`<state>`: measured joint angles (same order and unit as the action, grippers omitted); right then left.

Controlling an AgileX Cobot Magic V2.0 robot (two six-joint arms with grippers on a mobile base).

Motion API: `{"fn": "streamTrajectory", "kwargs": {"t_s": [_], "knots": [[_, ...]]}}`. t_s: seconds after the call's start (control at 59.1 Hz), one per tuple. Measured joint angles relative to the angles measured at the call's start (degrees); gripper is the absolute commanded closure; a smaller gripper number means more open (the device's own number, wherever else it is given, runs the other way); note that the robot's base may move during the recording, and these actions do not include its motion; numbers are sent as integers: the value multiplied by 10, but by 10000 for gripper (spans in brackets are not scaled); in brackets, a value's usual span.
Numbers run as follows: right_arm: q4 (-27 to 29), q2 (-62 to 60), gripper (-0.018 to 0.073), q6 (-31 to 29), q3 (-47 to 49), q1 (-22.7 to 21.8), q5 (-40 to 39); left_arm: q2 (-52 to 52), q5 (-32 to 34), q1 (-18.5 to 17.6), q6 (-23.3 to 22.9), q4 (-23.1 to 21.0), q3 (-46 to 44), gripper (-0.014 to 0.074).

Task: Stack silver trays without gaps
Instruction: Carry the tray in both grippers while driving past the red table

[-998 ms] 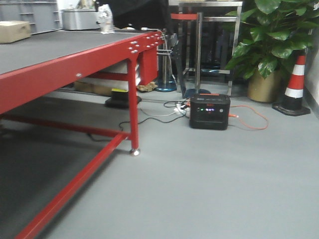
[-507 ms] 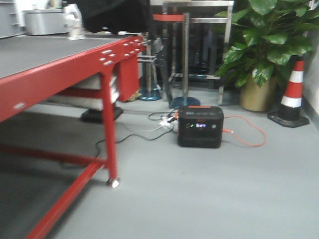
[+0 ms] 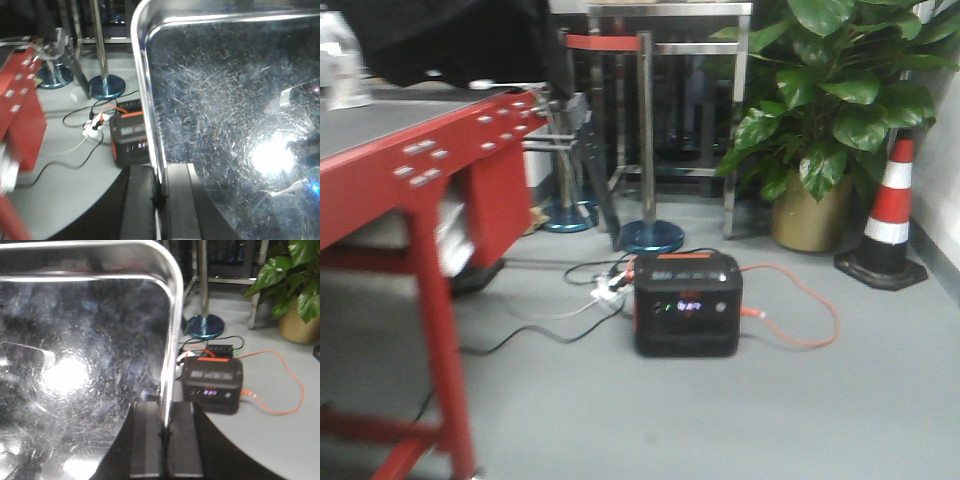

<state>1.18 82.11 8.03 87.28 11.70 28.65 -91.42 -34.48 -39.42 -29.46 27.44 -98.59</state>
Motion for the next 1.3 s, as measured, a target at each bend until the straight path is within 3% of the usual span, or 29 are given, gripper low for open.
{"fn": "streamTrajectory", "kwargs": {"t_s": [1.302], "knots": [[3, 0, 628, -1, 0, 0, -4, 0, 0, 5, 0, 0, -1, 603]]}}
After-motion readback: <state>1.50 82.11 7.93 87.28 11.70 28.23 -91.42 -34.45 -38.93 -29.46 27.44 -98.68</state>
